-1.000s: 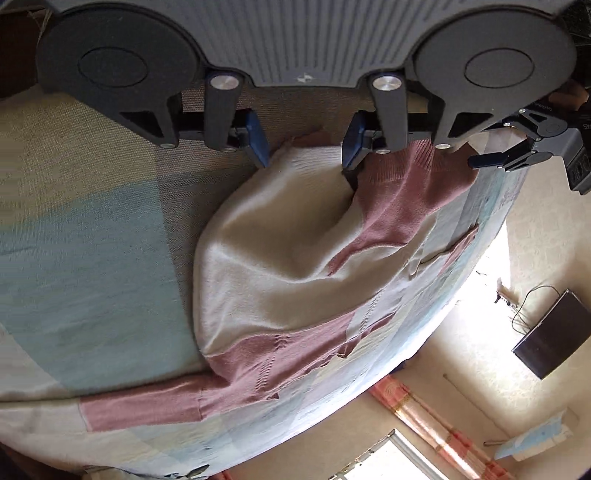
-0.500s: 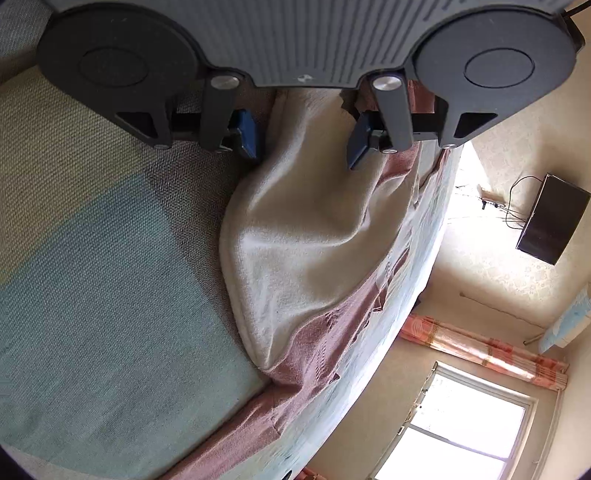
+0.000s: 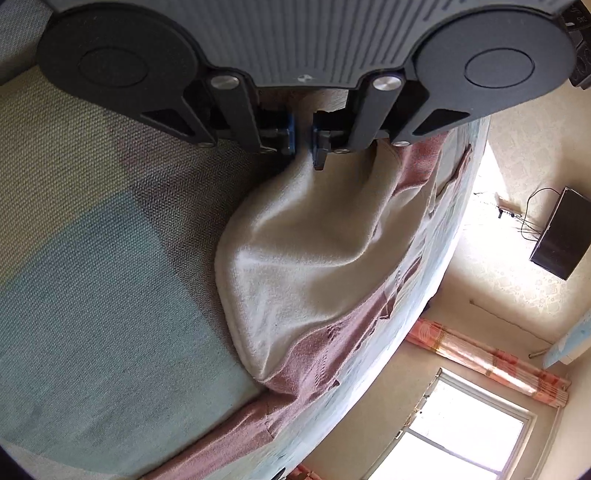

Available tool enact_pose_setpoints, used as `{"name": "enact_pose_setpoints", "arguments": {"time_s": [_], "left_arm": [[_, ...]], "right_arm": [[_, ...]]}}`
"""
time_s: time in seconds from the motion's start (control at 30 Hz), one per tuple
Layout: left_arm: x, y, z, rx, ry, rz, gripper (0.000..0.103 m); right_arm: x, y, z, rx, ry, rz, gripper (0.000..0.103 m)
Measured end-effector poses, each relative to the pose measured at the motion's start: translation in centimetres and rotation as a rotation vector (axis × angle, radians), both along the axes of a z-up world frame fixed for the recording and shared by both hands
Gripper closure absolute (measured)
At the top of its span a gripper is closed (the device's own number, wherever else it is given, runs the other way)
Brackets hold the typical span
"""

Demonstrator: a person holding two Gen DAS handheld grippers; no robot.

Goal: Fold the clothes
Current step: 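Open the right tool to release the hem and lift away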

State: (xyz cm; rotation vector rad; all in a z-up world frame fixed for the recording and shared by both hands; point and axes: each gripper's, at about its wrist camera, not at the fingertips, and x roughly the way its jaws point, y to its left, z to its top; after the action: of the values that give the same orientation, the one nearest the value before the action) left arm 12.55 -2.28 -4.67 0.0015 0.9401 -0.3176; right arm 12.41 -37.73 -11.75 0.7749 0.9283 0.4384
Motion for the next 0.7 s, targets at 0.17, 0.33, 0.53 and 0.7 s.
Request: {"name": "enact_pose_setpoints", "arguments": {"time_s": [0.17, 0.33, 0.53, 0.7], "left_arm": [[0.0, 0.7, 0.2, 0.004, -0.004, 0.009, 0.002], [-0.3, 1.4, 0.6, 0.005, -0.016, 0.019, 0.002], [-0.2, 3.0, 1.3, -0.006, -0.045, 0.065, 0.002], [-0.3, 5.5, 2.3, -0.087, -0.087, 0.165, 0.002]], "right_arm": [[-0.7, 0.0, 2.0, -0.071, -0.066, 0.031, 0.092], [-1.1, -1.6, 5.6, -0.19, -0.115, 0.062, 0.092], [-0.9, -3.7, 5.1, -0.403, -0.039, 0.058, 0.079], [-1.9, -1.8, 6.7, -0.511, -0.135, 0.043, 0.077]]}}
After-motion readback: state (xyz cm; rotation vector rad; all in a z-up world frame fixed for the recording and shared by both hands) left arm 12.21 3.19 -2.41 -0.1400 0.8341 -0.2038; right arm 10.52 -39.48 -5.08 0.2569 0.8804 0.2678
